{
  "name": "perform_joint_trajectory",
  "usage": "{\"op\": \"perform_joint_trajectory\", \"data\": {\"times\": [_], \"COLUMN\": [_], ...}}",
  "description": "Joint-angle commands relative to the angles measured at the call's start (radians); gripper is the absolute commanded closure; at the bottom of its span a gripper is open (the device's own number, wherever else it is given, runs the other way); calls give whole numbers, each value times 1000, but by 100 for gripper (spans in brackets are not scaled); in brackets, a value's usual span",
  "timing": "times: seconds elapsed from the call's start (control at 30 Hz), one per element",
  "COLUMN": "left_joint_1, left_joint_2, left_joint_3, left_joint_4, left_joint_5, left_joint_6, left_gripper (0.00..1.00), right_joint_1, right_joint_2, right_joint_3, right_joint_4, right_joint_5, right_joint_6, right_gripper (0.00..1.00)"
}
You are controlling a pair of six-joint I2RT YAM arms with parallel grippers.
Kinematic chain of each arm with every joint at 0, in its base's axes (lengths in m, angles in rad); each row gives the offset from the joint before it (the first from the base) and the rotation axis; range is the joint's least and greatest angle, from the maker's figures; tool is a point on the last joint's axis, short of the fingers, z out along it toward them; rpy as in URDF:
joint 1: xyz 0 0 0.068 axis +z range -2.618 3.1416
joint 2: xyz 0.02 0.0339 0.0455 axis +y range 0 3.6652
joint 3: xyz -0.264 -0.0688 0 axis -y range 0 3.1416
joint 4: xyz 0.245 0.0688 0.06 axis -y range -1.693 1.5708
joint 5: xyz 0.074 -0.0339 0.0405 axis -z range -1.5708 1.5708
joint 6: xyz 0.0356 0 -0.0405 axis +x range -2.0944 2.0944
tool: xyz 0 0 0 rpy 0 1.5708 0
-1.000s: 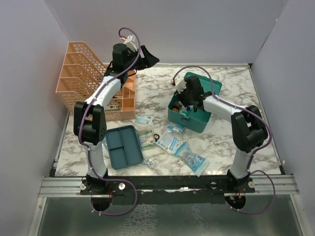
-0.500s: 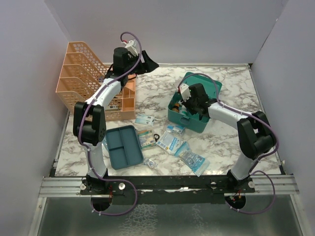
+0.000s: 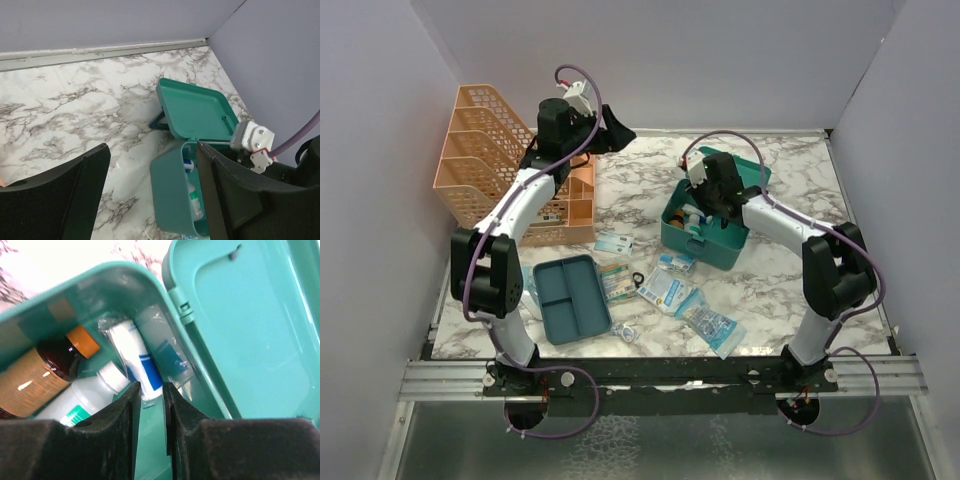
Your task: Organize the medicine kit
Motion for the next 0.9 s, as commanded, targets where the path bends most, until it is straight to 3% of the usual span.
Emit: {"op": "perform_joint_trajectory", "data": {"times": [0.0,0.27,0.5,0.6,0.7,0.87], "left_joint_1": [-4,-26,-46,-50,-55,-65], "left_joint_2": [-99,-301,-424,-460,-500,-559], "left_joint_3": [-86,-326,-473,-483,-506,-529], "left_joint_4": [9,60,62,23,0,-16], "left_joint_5": [-70,-154,-169,-144,-141,-124], "left_joint_6": [69,94,111,114,152,164], "left_gripper": [28,27,23,19,5,1], "right_joint_1": [-2,-2,-2,-2,-2,-3], "right_joint_2": [-65,-209,-260,-310,-383,-487], "right_joint_3": [42,107,211,239,218,199], "right_joint_4": [-26,-215,-527,-610,-653,-754], "right_joint_5": [-52,-102,-165,-183,-157,-103], "right_joint_6": [76,285,507,559,603,673], "right_gripper": [75,74,70,65,58,45]}}
